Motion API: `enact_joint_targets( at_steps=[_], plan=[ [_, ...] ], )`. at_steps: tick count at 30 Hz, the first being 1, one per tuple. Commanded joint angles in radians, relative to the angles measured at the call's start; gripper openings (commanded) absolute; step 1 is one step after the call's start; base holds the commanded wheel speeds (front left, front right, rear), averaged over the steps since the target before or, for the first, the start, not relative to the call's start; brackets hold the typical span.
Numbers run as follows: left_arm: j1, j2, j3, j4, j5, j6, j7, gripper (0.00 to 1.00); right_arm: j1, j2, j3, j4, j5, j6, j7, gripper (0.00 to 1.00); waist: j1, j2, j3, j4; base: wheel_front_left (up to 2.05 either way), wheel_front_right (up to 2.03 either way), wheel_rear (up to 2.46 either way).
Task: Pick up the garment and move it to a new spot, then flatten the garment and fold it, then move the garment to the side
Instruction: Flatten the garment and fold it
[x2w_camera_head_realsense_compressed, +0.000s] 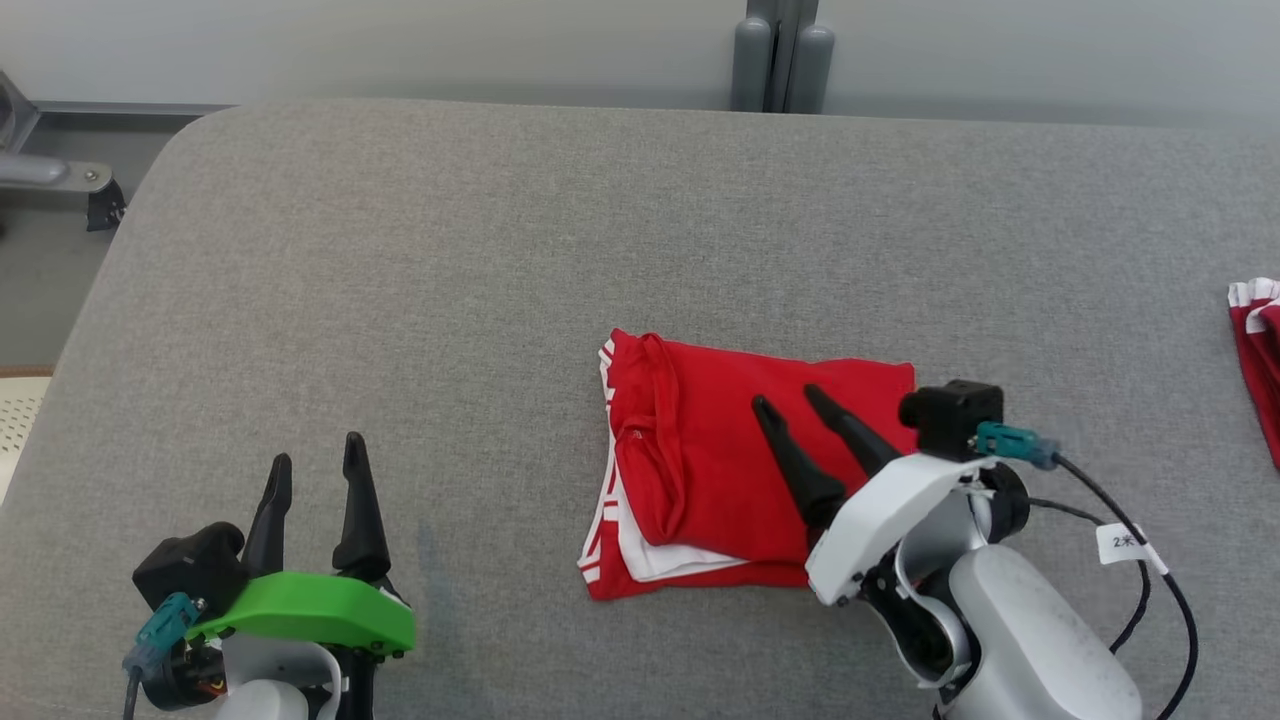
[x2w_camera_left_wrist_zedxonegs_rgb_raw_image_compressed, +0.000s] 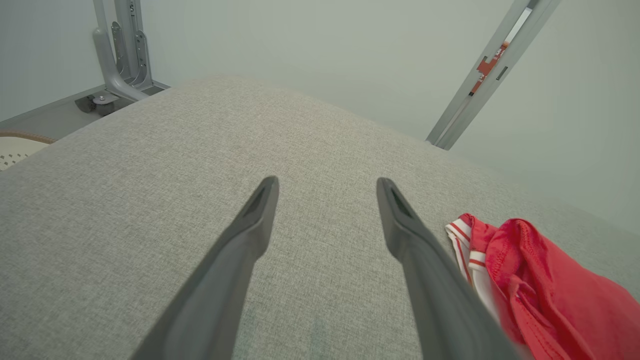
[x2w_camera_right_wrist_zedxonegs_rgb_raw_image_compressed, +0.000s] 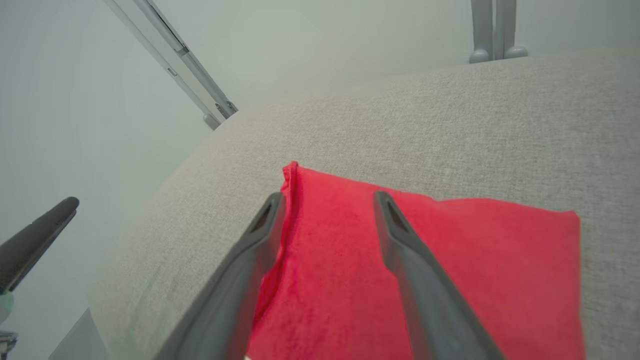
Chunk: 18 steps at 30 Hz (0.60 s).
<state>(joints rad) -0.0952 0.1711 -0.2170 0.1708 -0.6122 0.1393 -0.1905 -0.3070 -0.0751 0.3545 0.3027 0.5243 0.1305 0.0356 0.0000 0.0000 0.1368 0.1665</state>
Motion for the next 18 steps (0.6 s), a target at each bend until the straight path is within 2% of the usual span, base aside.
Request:
enact_joint_targets(
  at_steps=[1, 2, 3, 4, 11, 18],
  plan=[
    [-0.002, 0.008, 0.000, 0.003, 0.001, -0.006, 0.001, 1.00, 0.019, 0.000, 0.014, -0.004, -0.018, 0.000, 0.008, 0.33, 0.0000, 0.0000, 0.001, 0.003, 0.00, 0.00, 0.00],
    [-0.004, 0.009, -0.001, 0.004, 0.000, -0.005, 0.001, 1.00, 0.026, 0.001, 0.027, 0.000, -0.028, 0.000, 0.014, 0.22, 0.0000, 0.0000, 0.001, 0.005, 0.00, 0.00, 0.00],
    [-0.006, 0.009, -0.001, 0.004, 0.000, -0.006, 0.002, 1.00, 0.030, 0.000, 0.036, 0.007, -0.038, 0.000, 0.017, 0.16, 0.0000, 0.0000, 0.002, 0.008, 0.00, 0.00, 0.00],
    [-0.008, 0.010, -0.002, 0.005, -0.001, -0.006, 0.002, 1.00, 0.032, 0.000, 0.049, 0.017, -0.052, 0.000, 0.021, 0.00, 0.0000, 0.0000, 0.003, 0.012, 0.00, 0.00, 0.00],
    [-0.023, 0.005, -0.008, 0.004, -0.004, -0.005, -0.004, 1.00, -0.028, 0.012, 0.117, 0.173, -0.079, 0.000, 0.001, 0.00, 0.0000, 0.0000, 0.022, 0.058, 0.00, 0.00, 0.00],
    [-0.029, 0.001, -0.009, 0.013, -0.009, -0.005, -0.011, 1.00, -0.103, 0.022, 0.213, 0.281, -0.036, 0.000, -0.031, 0.00, 0.0000, 0.0000, 0.032, 0.098, 0.00, 0.00, 0.00]
  ],
)
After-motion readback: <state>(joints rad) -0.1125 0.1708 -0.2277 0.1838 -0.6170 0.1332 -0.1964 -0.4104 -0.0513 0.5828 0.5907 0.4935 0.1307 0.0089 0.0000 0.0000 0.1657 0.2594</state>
